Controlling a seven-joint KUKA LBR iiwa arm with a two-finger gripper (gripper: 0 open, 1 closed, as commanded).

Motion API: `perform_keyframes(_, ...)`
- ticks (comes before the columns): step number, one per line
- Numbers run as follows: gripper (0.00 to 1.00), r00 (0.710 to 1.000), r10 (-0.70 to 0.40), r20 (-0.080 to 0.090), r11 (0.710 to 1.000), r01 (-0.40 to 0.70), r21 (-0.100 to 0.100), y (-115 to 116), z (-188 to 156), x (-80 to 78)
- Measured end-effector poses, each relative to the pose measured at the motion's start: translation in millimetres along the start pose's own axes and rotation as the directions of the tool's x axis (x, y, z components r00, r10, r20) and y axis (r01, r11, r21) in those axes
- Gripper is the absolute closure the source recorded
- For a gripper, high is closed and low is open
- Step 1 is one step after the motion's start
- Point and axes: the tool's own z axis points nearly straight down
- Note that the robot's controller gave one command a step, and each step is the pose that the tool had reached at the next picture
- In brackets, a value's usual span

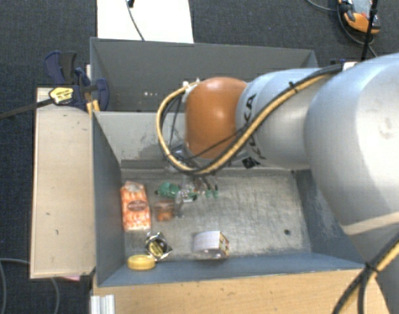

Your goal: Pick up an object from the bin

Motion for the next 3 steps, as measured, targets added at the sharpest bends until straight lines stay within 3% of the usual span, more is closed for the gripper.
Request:
perform_keyframes(1, 0.00, 0.997, 0.076, 0.007, 0.997, -0.076, -0.002, -1.6, -22.1, -3.6)
perform_keyframes(2, 0.00, 0.998, 0.059, 0.004, 0.998, -0.059, 0.000, -7.2, 11.8, 2.1)
perform_keyframes(3, 1.00, 1.000, -0.002, 0.019, 1.000, 0.002, -0.005, -7.3, 14.5, -6.4)
